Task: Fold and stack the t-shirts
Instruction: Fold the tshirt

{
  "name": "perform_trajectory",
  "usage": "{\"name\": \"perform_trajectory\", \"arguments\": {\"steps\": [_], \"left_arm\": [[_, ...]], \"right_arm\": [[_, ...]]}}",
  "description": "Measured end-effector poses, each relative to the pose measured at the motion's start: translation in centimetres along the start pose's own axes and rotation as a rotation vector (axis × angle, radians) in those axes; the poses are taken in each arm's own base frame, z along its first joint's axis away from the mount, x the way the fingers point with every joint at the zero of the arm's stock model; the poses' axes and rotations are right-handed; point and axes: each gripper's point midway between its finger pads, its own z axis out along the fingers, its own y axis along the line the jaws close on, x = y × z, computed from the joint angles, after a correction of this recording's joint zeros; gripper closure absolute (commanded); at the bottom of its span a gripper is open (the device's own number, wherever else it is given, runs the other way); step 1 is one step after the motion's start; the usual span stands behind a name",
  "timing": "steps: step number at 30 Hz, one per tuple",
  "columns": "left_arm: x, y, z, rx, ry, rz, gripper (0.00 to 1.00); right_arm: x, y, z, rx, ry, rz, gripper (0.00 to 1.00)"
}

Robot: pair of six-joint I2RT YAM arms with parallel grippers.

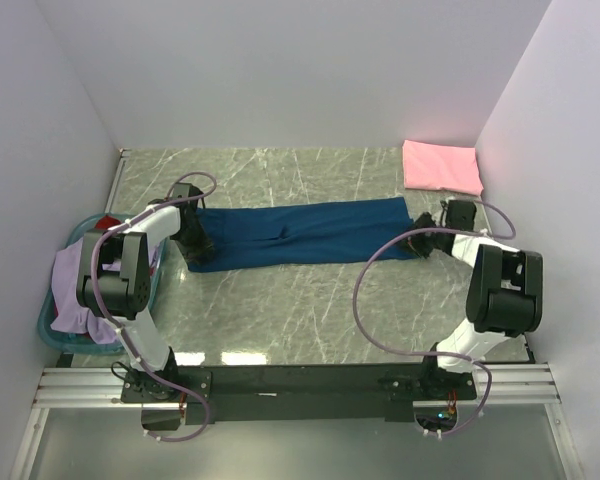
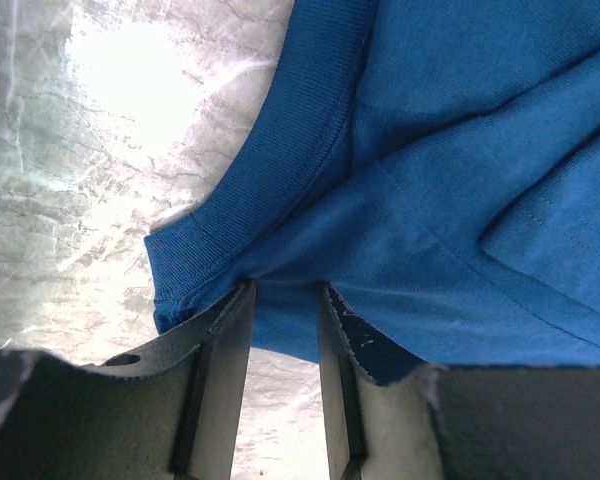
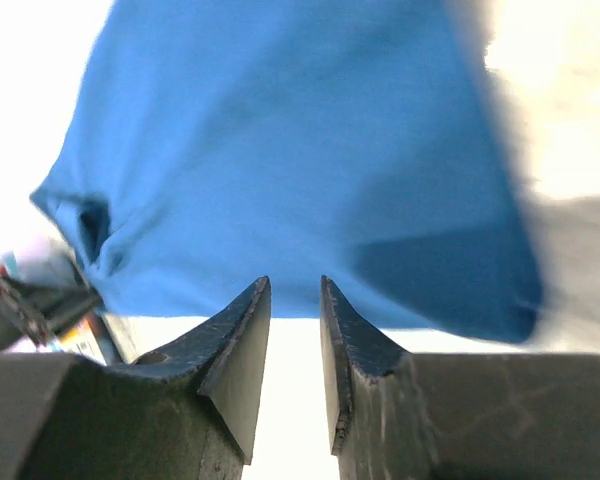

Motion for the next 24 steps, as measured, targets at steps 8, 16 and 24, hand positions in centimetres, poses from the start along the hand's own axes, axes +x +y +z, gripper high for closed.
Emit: {"name": "perform_trajectory", "arguments": {"steps": [8, 16, 24], "left_arm": [[-0.1, 0.3, 0.0, -0.013, -0.009, 0.000, 0.62], [-0.2, 0.3, 0.0, -0.017, -0.012, 0.000, 0.62], [-0.2, 0.4, 0.0, -0.020, -0.014, 0.000, 0.62]], "right_arm": [[-1.0, -2.7, -2.3, 0.103, -0.108, 0.087, 0.51], [-2.4, -3.8, -4.6, 0.205, -0.233, 0.135, 0.42], [0.3, -6.6, -3.6, 0.265, -0.168, 0.225, 0.40]]}}
